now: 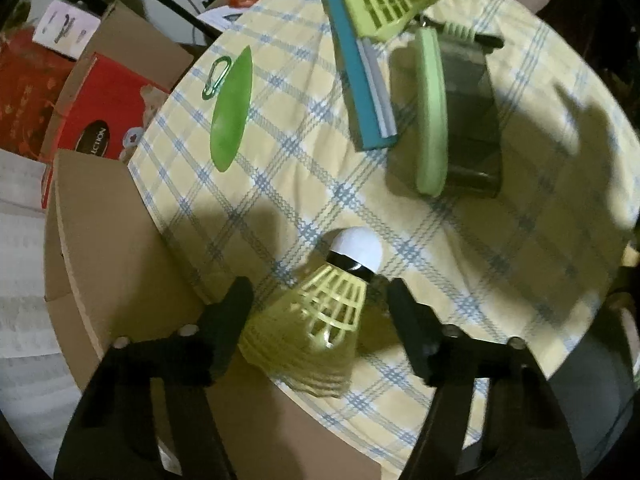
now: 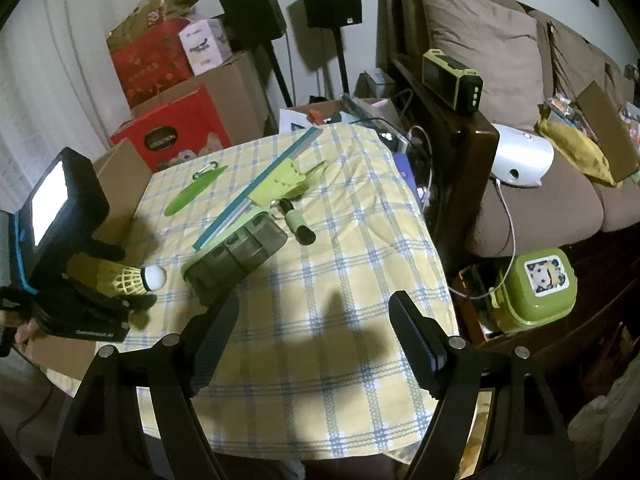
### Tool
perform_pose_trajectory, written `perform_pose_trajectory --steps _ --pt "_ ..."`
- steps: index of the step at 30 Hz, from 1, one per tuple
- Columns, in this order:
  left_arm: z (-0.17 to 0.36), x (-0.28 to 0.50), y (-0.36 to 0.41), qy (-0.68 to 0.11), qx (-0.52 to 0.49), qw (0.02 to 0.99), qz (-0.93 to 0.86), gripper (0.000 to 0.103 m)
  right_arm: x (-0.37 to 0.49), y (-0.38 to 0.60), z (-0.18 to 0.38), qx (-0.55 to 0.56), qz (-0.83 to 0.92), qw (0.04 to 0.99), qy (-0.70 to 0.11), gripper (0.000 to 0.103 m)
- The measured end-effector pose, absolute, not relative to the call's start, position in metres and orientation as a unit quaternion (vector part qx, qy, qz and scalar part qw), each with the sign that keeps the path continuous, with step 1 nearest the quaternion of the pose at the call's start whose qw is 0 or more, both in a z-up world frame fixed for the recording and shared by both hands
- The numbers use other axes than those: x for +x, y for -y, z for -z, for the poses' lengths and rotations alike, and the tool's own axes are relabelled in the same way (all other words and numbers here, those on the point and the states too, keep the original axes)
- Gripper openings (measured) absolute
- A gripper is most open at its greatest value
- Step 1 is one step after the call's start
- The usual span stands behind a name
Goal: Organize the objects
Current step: 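Grasp the yellow shuttlecock with the left gripper, then grasp the dark green plastic case with the right gripper while the left gripper holds the shuttlecock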
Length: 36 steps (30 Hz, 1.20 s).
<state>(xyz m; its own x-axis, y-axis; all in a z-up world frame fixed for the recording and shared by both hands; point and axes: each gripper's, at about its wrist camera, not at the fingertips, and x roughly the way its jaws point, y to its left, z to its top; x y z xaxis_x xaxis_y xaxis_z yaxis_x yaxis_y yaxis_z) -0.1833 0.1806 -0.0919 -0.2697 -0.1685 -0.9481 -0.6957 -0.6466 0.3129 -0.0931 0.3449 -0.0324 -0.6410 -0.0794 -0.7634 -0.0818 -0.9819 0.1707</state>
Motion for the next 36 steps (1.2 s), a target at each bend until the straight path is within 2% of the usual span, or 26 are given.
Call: perform_pose_trajectory --steps 1,3,6,12,22,30,36 --pt "0.093 -0.184 -0.181 -0.378 -0.573 0.187 -0.703 0.055 -0.093 -0.345 0.033 -0.424 -0.9 0.0 -0.096 0.079" --pt "0.092 -0.183 -0.181 -0.374 -0.57 0.193 -0.706 0.041 -0.094 -0.344 0.035 -0.426 -0.899 -0.002 -0.098 0.079" --pt "0.093 -0.179 -0.182 -0.37 -0.573 0.2 -0.704 0.03 -0.096 -0.343 0.037 -0.43 -0.897 -0.004 -0.099 0.079" --pt "0.085 -0.168 -0.176 -0.339 -0.57 0.207 -0.719 0.028 -0.103 -0.339 0.041 -0.439 -0.892 -0.012 -0.107 0.079" --pt "0.029 -0.157 -0.136 -0.161 -0.531 0.218 -0.803 0.028 -0.139 -0.328 0.055 -0.469 -0.862 -0.038 -0.188 0.079" --pt "-0.005 -0.135 -0.106 -0.105 -0.468 0.184 -0.858 0.028 -0.173 -0.319 0.068 -0.477 -0.842 0.0 -0.253 0.079" --pt "-0.016 -0.128 -0.082 -0.055 -0.435 0.163 -0.884 0.028 -0.185 -0.309 0.073 -0.472 -0.844 0.043 -0.251 0.079"
